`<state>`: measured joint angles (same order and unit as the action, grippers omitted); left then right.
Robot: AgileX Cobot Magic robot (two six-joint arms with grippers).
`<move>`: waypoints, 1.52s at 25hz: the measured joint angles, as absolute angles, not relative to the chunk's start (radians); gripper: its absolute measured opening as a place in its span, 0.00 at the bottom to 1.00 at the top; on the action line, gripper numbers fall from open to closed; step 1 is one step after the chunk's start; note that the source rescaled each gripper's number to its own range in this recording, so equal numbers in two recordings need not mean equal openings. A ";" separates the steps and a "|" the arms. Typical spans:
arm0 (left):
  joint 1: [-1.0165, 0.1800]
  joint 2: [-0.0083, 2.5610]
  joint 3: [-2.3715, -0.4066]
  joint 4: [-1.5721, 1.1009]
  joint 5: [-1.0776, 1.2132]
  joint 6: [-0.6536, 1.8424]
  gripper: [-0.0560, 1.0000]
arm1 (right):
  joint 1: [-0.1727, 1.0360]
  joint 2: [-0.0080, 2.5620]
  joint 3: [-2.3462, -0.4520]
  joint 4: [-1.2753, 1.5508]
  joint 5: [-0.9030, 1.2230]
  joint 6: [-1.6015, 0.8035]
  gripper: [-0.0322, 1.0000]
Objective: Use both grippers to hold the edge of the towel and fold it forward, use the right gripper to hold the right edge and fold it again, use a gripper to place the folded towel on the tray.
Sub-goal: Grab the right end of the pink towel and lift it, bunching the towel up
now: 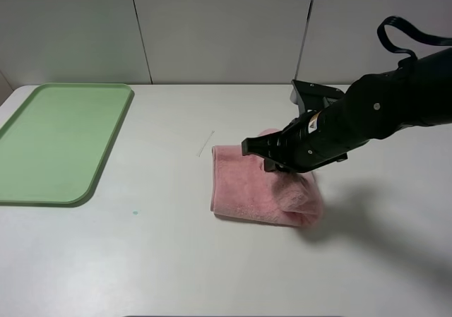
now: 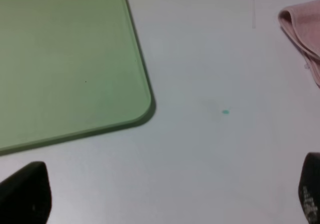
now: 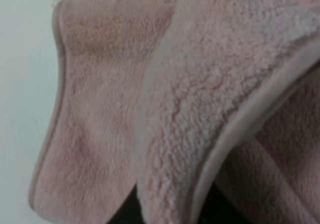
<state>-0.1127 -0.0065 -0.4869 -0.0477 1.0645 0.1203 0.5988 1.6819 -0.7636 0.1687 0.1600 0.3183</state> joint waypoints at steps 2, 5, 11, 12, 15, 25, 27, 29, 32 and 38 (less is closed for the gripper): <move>-0.113 -0.007 -0.487 -0.048 1.064 0.120 1.00 | 0.613 1.691 -0.764 0.172 0.142 0.320 0.11; -0.113 -0.007 -0.487 -0.048 1.064 0.120 1.00 | 0.640 1.699 -0.764 0.182 0.117 0.322 0.11; -0.113 -0.007 -0.487 -0.048 1.064 0.120 1.00 | 0.685 1.701 -0.764 0.191 0.075 0.343 0.11; -0.113 -0.007 -0.487 -0.048 1.064 0.120 1.00 | 0.690 1.701 -0.764 0.191 0.064 0.345 0.11; -0.113 -0.007 -0.487 -0.048 1.064 0.120 1.00 | 0.709 1.701 -0.764 0.200 0.043 0.353 0.11; -0.113 -0.007 -0.487 -0.048 1.064 0.120 1.00 | 0.760 1.747 -0.764 0.206 -0.015 0.368 0.11; -0.113 -0.007 -0.487 -0.048 1.064 0.120 1.00 | 0.764 1.752 -0.765 0.208 -0.030 0.368 0.11; -0.113 -0.007 -0.487 -0.048 1.064 0.120 1.00 | 0.764 1.753 -0.765 0.210 -0.042 0.368 0.11; -0.113 -0.007 -0.487 -0.048 1.064 0.120 1.00 | 0.764 1.753 -0.765 0.212 -0.046 0.368 0.11; -0.113 -0.007 -0.487 -0.048 1.064 0.120 1.00 | 0.764 1.753 -0.765 0.214 -0.095 0.353 0.72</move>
<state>-0.1127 -0.0065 -0.4869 -0.0477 1.0645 0.1203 0.7644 1.7528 -0.7647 0.2137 -0.0953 0.3532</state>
